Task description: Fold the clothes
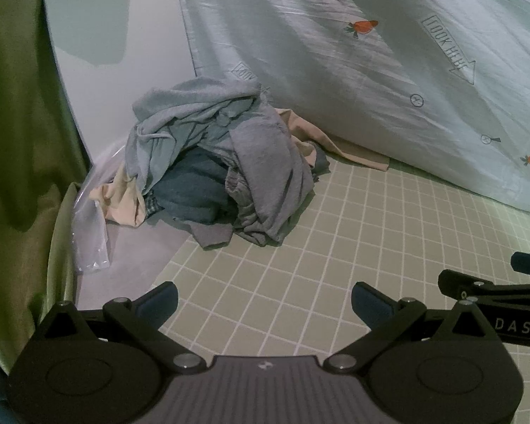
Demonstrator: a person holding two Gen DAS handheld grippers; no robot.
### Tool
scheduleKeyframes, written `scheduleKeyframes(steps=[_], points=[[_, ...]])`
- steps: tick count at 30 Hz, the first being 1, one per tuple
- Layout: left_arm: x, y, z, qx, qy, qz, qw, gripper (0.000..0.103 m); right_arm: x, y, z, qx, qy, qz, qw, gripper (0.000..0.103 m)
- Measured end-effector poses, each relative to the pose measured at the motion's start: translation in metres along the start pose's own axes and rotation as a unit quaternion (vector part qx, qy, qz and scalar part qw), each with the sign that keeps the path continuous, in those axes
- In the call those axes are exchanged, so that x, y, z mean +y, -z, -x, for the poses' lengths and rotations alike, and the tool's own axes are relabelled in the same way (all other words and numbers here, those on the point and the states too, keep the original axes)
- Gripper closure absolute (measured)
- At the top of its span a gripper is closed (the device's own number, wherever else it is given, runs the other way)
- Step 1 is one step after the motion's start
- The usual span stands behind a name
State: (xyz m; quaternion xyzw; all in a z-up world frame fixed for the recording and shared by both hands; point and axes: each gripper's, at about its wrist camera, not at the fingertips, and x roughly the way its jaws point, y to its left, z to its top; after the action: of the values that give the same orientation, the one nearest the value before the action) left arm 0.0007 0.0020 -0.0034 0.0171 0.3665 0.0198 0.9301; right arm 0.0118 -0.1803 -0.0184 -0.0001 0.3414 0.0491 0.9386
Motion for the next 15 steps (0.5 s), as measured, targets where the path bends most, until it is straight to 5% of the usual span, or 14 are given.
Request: scheduleKeyframes(steps=[15], points=[[0.0034,-0.0009,-0.002,0.005,0.001,0.003,1.0,0.0,0.0007,0.0016,-0.0004,0.002,-0.003,0.002,1.0,0.0]])
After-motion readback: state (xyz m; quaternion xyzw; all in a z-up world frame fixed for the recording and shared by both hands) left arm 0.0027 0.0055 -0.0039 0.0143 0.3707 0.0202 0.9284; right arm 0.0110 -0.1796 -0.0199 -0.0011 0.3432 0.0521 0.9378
